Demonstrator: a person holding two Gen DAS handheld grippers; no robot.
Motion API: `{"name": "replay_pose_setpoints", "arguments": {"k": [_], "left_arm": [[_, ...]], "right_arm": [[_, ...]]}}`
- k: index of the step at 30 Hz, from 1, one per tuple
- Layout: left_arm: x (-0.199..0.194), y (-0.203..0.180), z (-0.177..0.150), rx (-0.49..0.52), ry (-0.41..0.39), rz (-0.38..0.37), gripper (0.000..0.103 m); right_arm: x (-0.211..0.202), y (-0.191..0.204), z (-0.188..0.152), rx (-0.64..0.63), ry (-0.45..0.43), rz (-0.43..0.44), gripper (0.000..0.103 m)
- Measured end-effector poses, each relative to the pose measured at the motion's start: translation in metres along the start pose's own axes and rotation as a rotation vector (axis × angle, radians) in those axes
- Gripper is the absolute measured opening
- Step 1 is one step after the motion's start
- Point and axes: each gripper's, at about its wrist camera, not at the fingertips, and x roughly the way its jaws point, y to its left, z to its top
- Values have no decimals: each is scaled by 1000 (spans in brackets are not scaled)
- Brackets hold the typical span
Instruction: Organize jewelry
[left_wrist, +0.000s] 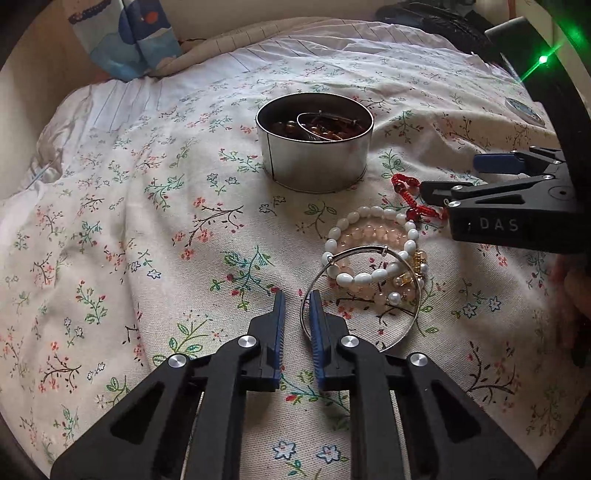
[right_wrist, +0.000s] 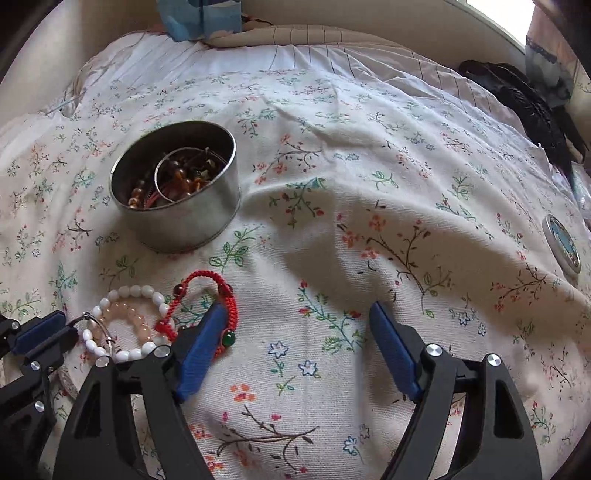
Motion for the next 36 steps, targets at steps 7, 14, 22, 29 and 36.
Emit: {"name": "replay_pose_setpoints", "arguments": {"k": [7,14,22,29,36], "left_arm": [[1,-6,0,18,4,-13,11],[-10,2,-3,-32,-22,-110,4],[-6,3,-2,-45,1,-113,4],[-9,5,-2,-59,-8,-124,4],[-34,24,2,-163,-121,-173,4]], "right_arm": [[10,21,2,-71,41,100,36],[-11,4,-10,25,36,193,9],[2,8,-9,17,69,172,34],[-8,-14,-14,156,48,316,9],[-39,-32,-27,284,-48,456,9]]}}
